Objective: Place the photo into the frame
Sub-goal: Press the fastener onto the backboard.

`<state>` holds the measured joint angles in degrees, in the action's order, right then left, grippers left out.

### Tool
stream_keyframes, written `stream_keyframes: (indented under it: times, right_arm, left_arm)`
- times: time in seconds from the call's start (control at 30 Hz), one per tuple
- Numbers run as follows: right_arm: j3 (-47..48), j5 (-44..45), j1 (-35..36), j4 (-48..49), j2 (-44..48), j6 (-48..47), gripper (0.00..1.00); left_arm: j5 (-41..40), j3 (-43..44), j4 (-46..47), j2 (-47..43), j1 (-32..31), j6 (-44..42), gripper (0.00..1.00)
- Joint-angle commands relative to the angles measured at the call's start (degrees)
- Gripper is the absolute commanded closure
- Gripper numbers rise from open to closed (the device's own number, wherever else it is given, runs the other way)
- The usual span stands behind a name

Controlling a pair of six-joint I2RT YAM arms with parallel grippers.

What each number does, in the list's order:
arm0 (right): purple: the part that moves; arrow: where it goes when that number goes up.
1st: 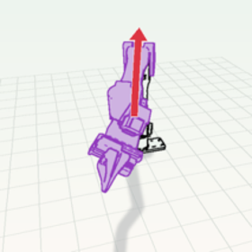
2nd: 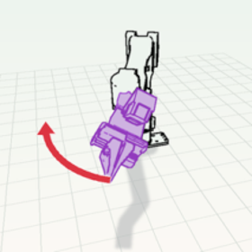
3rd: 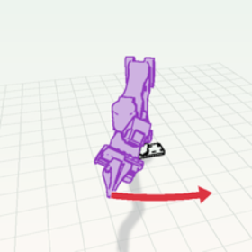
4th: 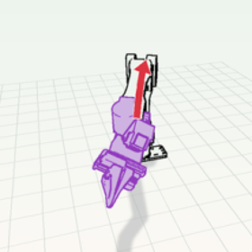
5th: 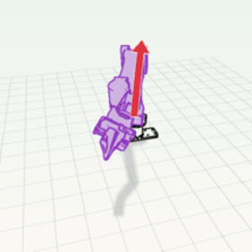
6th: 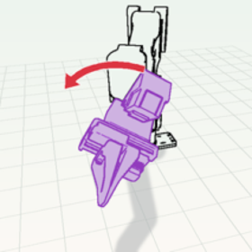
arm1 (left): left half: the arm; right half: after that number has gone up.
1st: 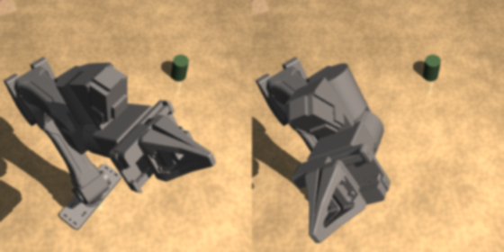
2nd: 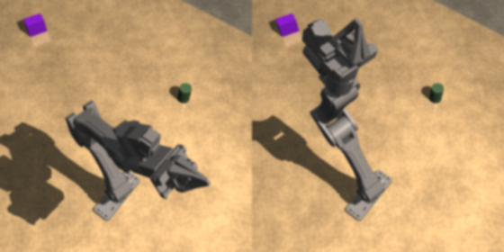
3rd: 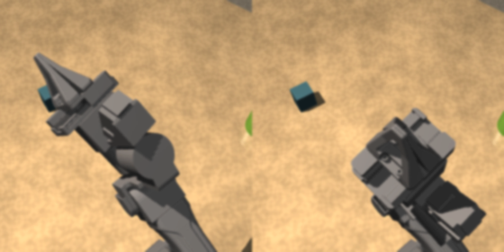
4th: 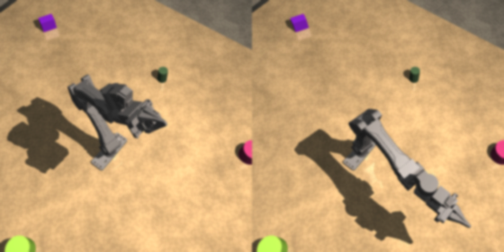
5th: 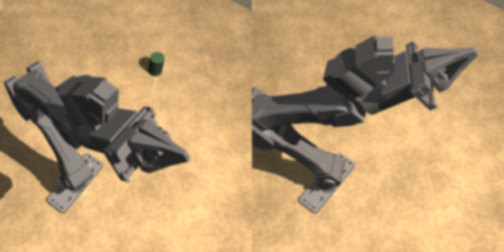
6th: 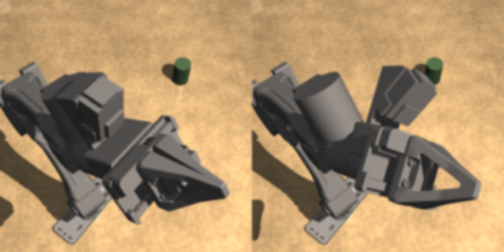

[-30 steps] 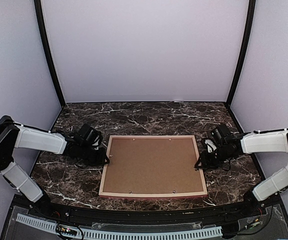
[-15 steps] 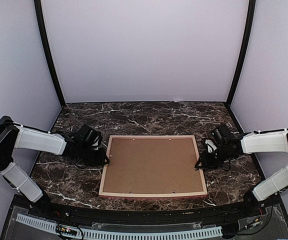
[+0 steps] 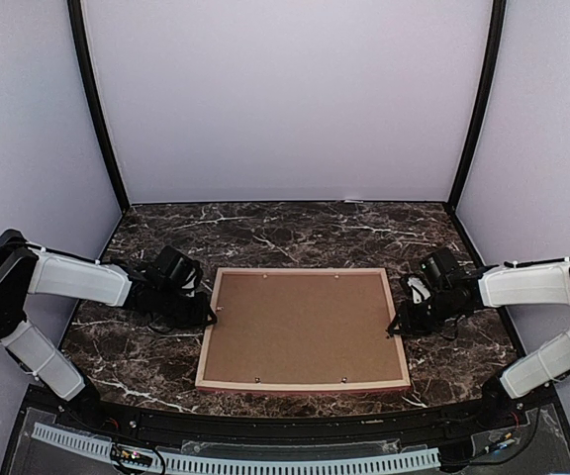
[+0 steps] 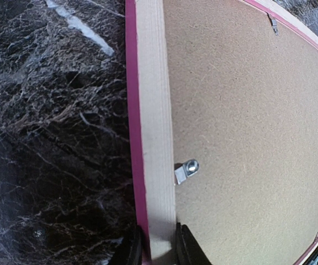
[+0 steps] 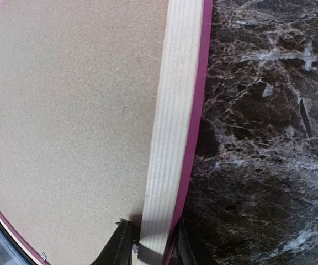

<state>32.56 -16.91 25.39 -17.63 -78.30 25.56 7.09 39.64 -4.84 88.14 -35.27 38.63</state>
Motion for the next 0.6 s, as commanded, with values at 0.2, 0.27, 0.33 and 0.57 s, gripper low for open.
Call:
stream_keyframes:
  times: [0.2, 0.27, 0.33, 0.57]
  right_arm:
    - [-1.8, -6.9, 0.8, 0.6, 0.0, -0.2, 0.74]
    - [-1.8, -7.1, 0.8, 0.7, -0.4, -0.4, 0.77]
    - [-1.6, -7.1, 0.8, 0.8, -0.6, -0.5, 0.79]
    - [-0.2, -6.1, 0.6, 1.6, -1.7, -0.6, 0.81]
  left_arm:
    - [2.9, -0.4, -3.0, 0.4, -1.1, -0.2, 0.78]
    - [3.1, -0.1, -3.1, 0.6, -1.1, -0.3, 0.78]
    - [3.2, 0.1, -2.9, 0.7, -1.1, -0.2, 0.78]
    - [3.5, 0.0, -2.6, 0.6, -1.1, 0.0, 0.78]
